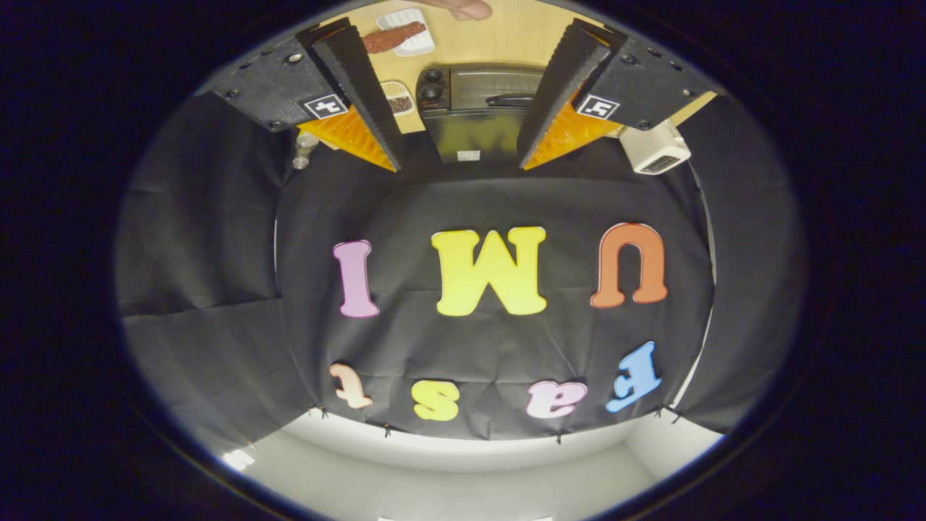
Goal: Open the toaster oven, put the food inside, and close the toaster oven door.
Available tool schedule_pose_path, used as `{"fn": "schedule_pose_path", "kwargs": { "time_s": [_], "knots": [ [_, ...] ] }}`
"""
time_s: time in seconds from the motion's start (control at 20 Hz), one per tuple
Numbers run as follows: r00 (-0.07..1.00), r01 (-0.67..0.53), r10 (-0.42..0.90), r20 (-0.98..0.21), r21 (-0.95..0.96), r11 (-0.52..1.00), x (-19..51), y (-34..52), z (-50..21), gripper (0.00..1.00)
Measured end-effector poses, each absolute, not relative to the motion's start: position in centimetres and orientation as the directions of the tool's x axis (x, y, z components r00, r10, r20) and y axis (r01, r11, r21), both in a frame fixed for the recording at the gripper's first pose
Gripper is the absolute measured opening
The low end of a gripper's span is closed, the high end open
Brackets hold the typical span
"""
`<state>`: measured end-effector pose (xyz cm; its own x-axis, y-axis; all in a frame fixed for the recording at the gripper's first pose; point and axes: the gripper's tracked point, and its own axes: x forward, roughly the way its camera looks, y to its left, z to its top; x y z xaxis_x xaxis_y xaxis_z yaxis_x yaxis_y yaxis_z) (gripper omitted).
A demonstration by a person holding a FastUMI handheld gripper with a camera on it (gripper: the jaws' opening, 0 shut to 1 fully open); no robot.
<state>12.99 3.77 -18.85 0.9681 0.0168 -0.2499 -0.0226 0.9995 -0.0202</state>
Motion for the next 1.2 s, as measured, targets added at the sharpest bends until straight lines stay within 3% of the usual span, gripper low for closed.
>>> {"fn": "schedule_pose_path", "kwargs": {
  "time_s": [0.25, 0.65, 0.9, 1.2],
  "knots": [
    [0.932, -0.127, 0.116, -0.344, -0.009, 0.992, 16.3, 7.8, -24.7, 1.0],
    [0.881, -0.082, 0.078, -0.467, 0.012, 0.997, 20.7, 10.2, -33.7, 1.0],
    [0.876, -0.125, 0.098, -0.473, -0.025, 0.992, 22.1, 12.7, -35.0, 1.0],
    [0.846, -0.088, 0.055, -0.53, -0.036, 0.996, 22.4, 13.0, -36.4, 0.99]
  ]
}}
